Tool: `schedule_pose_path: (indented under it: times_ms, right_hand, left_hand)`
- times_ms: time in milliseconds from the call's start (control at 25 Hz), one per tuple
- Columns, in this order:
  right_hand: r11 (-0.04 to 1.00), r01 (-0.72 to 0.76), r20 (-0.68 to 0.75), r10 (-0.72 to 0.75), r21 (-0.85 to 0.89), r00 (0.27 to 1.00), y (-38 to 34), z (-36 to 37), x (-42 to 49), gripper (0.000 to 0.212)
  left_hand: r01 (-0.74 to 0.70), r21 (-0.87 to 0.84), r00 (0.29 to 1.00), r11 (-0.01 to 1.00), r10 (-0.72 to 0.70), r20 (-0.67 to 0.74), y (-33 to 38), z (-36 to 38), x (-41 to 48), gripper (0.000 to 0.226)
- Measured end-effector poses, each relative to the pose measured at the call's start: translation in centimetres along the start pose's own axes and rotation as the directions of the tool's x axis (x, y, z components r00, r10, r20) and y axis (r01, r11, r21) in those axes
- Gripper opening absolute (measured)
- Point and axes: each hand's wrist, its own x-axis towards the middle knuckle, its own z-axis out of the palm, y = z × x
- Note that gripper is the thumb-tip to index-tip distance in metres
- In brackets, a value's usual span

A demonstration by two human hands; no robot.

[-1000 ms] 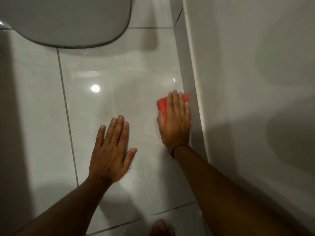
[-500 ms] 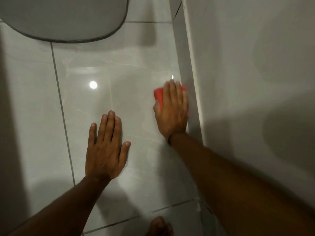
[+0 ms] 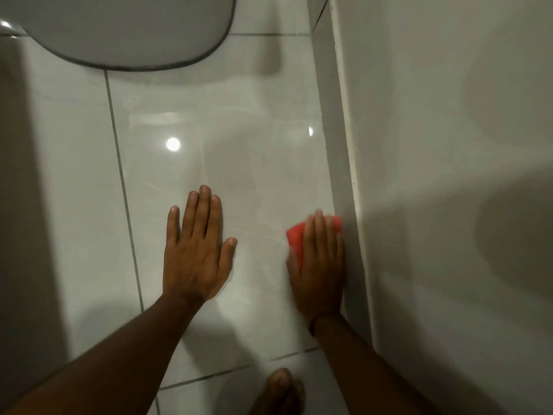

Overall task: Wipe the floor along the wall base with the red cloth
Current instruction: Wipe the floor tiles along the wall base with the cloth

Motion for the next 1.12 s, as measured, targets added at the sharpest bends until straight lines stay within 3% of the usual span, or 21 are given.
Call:
schedule_pose_path:
  times_ms: [120, 440, 600, 760, 960, 1120]
  right_hand:
    - [0.998, 0.061, 0.042, -0.060, -0.029, 0.997, 1.2, 0.4, -2.3, 0.067]
    - [0.998, 0.037, -0.026, -0.038, -0.058, 0.999, -2.9, -1.2, 12.8, 0.069]
    - [0.999, 0.031, -0.050, -0.033, -0.035, 0.998, -0.3, 0.1, 3.5, 0.065]
    - [0.997, 0.065, 0.065, -0.063, -0.041, 0.996, 2.1, 0.4, -5.4, 0.066]
    - [0.997, 0.073, -0.054, -0.074, -0.019, 0.996, -1.1, -0.1, 6.7, 0.063]
    - [0.998, 0.064, -0.063, -0.065, -0.016, 0.996, -2.8, -0.8, 13.9, 0.066]
  left_hand:
    - [-0.001, -0.008, 1.000, 1.000, 0.001, -0.001, 0.0, 0.1, 0.1, 0.082]
    - [0.001, -0.018, 1.000, 1.000, -0.001, -0.004, -0.1, 0.2, 0.1, 0.082]
    - [-0.003, -0.031, 1.000, 1.000, 0.003, -0.004, -0.1, 0.2, 0.1, 0.083]
    - [-0.007, -0.038, 1.000, 0.999, 0.007, -0.002, -0.1, 0.2, 0.0, 0.083]
    - [-0.025, -0.029, 1.000, 0.999, 0.025, -0.019, -0.3, 0.3, -0.1, 0.083]
    - [-0.014, -0.034, 1.000, 0.999, 0.014, -0.025, -0.2, 0.4, 0.0, 0.083]
